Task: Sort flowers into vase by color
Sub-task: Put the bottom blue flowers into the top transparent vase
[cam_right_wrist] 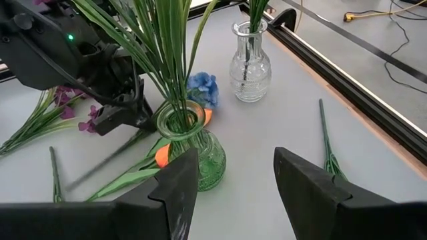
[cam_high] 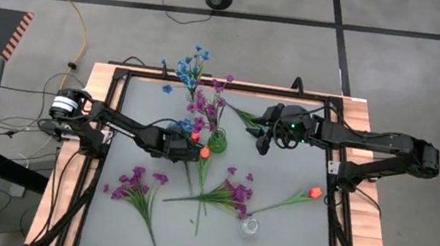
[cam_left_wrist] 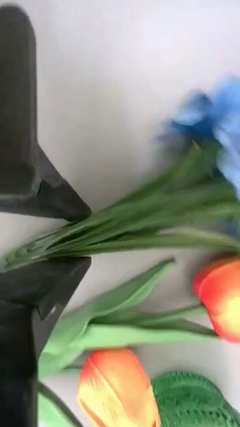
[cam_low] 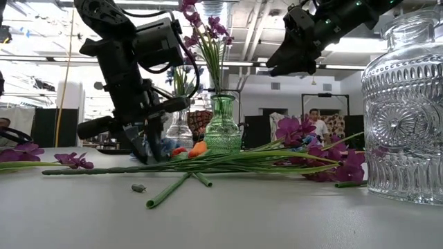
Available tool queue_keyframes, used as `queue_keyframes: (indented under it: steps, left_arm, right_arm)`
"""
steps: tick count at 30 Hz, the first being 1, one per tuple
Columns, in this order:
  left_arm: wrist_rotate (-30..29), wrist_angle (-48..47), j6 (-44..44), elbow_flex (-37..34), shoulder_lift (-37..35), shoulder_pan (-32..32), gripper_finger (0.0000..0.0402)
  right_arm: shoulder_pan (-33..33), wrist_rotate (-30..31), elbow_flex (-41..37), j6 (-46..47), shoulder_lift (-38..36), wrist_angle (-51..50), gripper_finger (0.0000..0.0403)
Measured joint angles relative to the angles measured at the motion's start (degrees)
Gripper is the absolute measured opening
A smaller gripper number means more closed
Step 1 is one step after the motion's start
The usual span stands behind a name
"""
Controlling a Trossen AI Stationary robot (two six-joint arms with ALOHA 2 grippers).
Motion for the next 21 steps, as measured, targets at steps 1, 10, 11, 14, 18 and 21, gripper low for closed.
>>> queue_keyframes:
  steps: [1,10,11,14,18,21]
  left_arm:
    - [-0.09,-0.12,0.34,-0.04,0.0,0.0,0.0072]
    - [-0.96,-0.4,3.32,-0.13,-0.39,0.02,0.0008]
    - [-1.17,-0.64,3.89,-0.22,-0.93,0.03,0.001]
    - [-2.54,-1.79,4.94,-0.44,-2.78,0.07,0.001]
    - [-5.06,-3.61,6.14,-0.37,-6.98,0.05,0.001]
    - [-6.08,-4.6,7.95,-0.37,-10.07,0.02,0.0011]
  right_arm:
    - [0.0,0.0,0.0,0.0,0.0,0.0,0.0223]
    - [0.0,0.0,0.0,0.0,0.0,0.0,0.0223]
    - [0.01,-0.01,0.0,0.0,0.0,0.0,0.0223]
    - [0.0,0.0,0.0,0.0,0.0,0.02,0.0223]
    - [0.0,-0.02,-0.01,0.0,0.0,0.02,0.0223]
    - [0.01,-0.02,0.0,0.0,0.0,0.02,0.0223]
